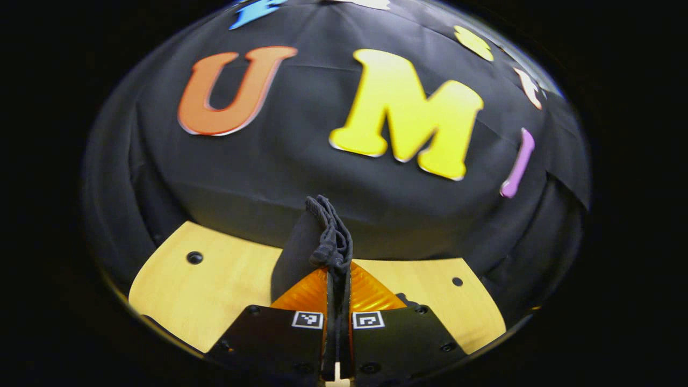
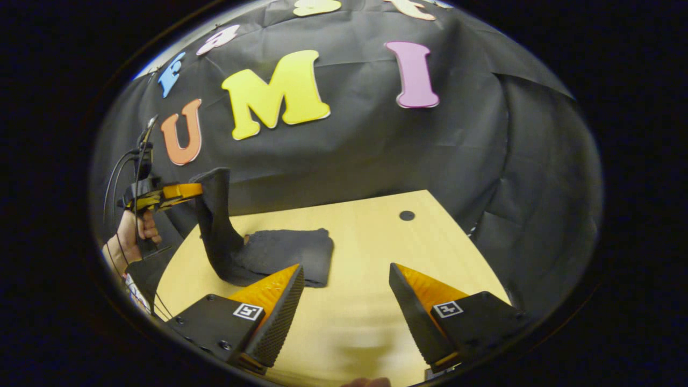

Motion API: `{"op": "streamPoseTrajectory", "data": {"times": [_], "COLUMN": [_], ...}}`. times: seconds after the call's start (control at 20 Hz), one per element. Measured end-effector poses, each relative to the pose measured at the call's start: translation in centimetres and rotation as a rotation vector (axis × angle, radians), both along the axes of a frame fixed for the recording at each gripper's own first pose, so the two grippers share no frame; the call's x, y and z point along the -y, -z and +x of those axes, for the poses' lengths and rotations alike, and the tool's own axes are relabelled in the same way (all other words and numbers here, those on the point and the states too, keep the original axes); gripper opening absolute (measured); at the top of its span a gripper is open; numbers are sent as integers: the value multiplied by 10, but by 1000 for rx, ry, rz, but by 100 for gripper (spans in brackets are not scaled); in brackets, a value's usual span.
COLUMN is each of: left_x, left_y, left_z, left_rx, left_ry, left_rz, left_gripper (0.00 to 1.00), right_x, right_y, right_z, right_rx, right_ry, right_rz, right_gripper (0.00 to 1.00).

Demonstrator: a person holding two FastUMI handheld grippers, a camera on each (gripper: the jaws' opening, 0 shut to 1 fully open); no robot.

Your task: Grasp the waist and the cuffs of the jeans and fold them to make the two legs overlap; first hold the waist and fold one-third of the jeans toward the cuffs, then hold the cuffs and fold the remaining one-third in the same direction to finish folding.

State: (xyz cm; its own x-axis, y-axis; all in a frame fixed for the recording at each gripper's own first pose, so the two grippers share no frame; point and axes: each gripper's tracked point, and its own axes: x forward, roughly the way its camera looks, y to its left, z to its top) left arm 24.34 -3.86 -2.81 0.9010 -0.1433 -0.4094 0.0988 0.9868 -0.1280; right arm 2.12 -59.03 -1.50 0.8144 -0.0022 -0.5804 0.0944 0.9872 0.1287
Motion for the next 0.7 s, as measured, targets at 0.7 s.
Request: {"op": "streamPoseTrajectory", "data": {"times": [0.7], "left_x": [127], "left_y": [277], "left_z": [31], "left_rx": [-139], "left_ry": [-88], "left_rz": [129], "left_gripper": [14], "right_x": [124], "right_y": [40], "right_z": [-40], "right_rx": [-134], "right_ry": [48], "right_rz": [-77], "right_gripper": [99]}}
